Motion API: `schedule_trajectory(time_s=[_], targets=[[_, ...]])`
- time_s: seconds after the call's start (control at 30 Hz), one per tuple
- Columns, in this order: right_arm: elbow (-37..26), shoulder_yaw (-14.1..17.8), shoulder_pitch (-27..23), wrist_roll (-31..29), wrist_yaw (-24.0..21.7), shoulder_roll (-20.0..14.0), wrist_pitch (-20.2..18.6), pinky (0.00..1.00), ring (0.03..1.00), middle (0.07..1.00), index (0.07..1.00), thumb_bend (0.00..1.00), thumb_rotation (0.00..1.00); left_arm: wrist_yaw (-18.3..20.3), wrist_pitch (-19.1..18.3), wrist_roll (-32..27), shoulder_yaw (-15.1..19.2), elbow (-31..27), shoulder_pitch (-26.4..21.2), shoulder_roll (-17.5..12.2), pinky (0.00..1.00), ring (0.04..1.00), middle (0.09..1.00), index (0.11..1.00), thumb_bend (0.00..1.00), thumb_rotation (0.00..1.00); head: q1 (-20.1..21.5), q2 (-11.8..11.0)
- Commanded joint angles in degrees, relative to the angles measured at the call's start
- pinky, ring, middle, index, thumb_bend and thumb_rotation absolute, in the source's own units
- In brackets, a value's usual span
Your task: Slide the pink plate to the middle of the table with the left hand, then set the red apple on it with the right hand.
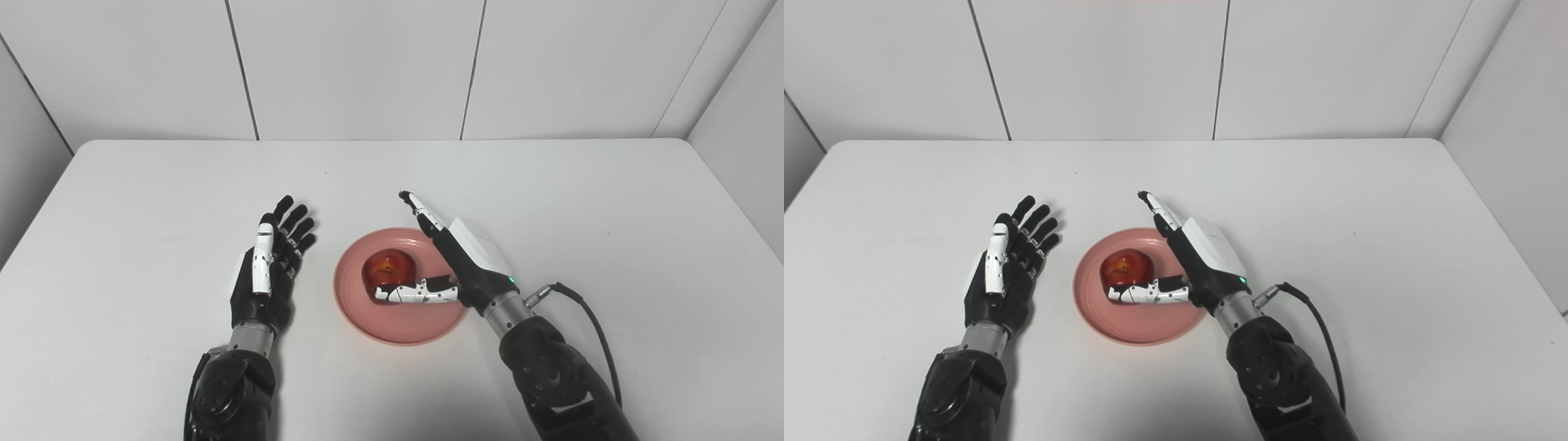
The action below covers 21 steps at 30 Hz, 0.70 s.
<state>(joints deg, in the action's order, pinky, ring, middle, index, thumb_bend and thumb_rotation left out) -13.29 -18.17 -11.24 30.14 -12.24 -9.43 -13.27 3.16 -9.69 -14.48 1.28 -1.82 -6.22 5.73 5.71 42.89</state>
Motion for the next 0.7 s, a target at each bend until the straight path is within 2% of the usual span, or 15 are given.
schedule_trajectory(time_s=[0.0, 0.1, 0.17, 0.3, 0.37, 0.4, 0.43, 0.47, 0.5, 0.57, 0.6, 0.67], targets=[[-2.9, 1.4, -1.9, -2.1, -0.5, -0.6, 1.7, 0.9, 0.98, 0.999, 1.0, 1.0, 0.53, 0.6, 0.2, -0.4, 0.1, -0.5, -0.2, -0.3, 0.91, 0.901, 0.907, 0.895, 0.38, 1.0, 0.0, 0.1], [-2.7, 3.1, -1.6, -5.7, -0.3, -0.8, 3.4, 0.89, 0.98, 1.0, 1.0, 1.0, 0.54, 0.7, 0.2, -0.5, 0.1, -0.4, -0.2, -0.4, 0.91, 0.901, 0.907, 0.895, 0.37, 1.0, 0.1, 0.0], [-1.9, 4.1, -1.4, -6.9, 0.8, -1.0, 5.2, 0.89, 0.973, 1.0, 1.0, 1.0, 0.58, 0.6, 0.0, -0.5, 0.2, -0.5, -0.2, -0.3, 0.91, 0.901, 0.906, 0.894, 0.37, 1.0, 0.2, -0.1], [-2.2, 6.1, -0.3, -7.7, 3.0, -0.4, 6.1, 0.93, 0.981, 1.0, 1.0, 1.0, 0.68, 0.7, 0.1, -0.6, 0.3, -0.4, -0.2, -0.4, 0.92, 0.903, 0.909, 0.897, 0.37, 1.0, 0.5, -0.2], [-2.3, 6.9, 0.1, -7.9, 4.2, 0.0, 6.7, 0.93, 0.972, 0.991, 1.0, 1.0, 0.78, 0.6, 0.0, -0.5, 0.3, -0.6, -0.1, -0.4, 0.91, 0.9, 0.905, 0.895, 0.37, 1.0, 0.7, -0.3], [-2.5, 7.3, 0.5, -7.1, 5.1, 0.2, 6.4, 0.92, 0.97, 0.99, 1.0, 1.0, 0.79, 0.7, 0.2, -0.4, 0.3, -0.5, -0.1, -0.5, 0.91, 0.899, 0.905, 0.895, 0.37, 1.0, 0.8, -0.4], [-2.6, 7.8, 0.9, -6.7, 6.0, 0.5, 5.9, 0.89, 0.948, 0.972, 0.988, 1.0, 0.92, 0.9, 0.4, -0.4, 0.3, -0.3, -0.2, -0.7, 0.91, 0.899, 0.905, 0.895, 0.37, 1.0, 0.9, -0.4], [-2.5, 8.5, 1.4, -6.8, 6.9, 1.0, 5.7, 0.88, 0.936, 0.961, 0.977, 1.0, 0.96, 1.0, 0.6, -0.5, 0.3, -0.2, -0.2, -0.8, 0.91, 0.9, 0.906, 0.895, 0.37, 1.0, 0.9, -0.4], [-2.2, 9.1, 1.8, -7.3, 7.7, 1.5, 5.8, 0.87, 0.927, 0.95, 0.963, 0.99, 0.98, 1.1, 0.7, -0.5, 0.4, -0.1, -0.2, -0.9, 0.91, 0.9, 0.906, 0.894, 0.37, 1.0, 1.0, -0.5], [-1.2, 10.1, 2.3, -8.5, 8.7, 1.8, 7.2, 0.85, 0.914, 0.937, 0.946, 0.88, 1.0, 1.3, 0.8, -0.7, 0.5, -0.1, -0.3, -1.0, 0.91, 0.899, 0.904, 0.892, 0.38, 1.0, 1.2, -0.6], [-0.7, 10.3, 2.4, -8.8, 9.0, 1.8, 7.9, 0.84, 0.911, 0.933, 0.941, 0.8, 1.0, 1.4, 0.8, -0.8, 0.5, 0.0, -0.3, -1.1, 0.91, 0.899, 0.905, 0.892, 0.38, 1.0, 1.2, -0.6], [0.8, 12.0, 3.0, -11.7, 10.2, 2.9, 9.2, 0.84, 0.909, 0.925, 0.926, 0.73, 1.0, 1.5, 0.8, -1.0, 0.8, 0.2, -0.4, -1.2, 0.91, 0.9, 0.906, 0.893, 0.38, 1.0, 1.2, -0.7]])
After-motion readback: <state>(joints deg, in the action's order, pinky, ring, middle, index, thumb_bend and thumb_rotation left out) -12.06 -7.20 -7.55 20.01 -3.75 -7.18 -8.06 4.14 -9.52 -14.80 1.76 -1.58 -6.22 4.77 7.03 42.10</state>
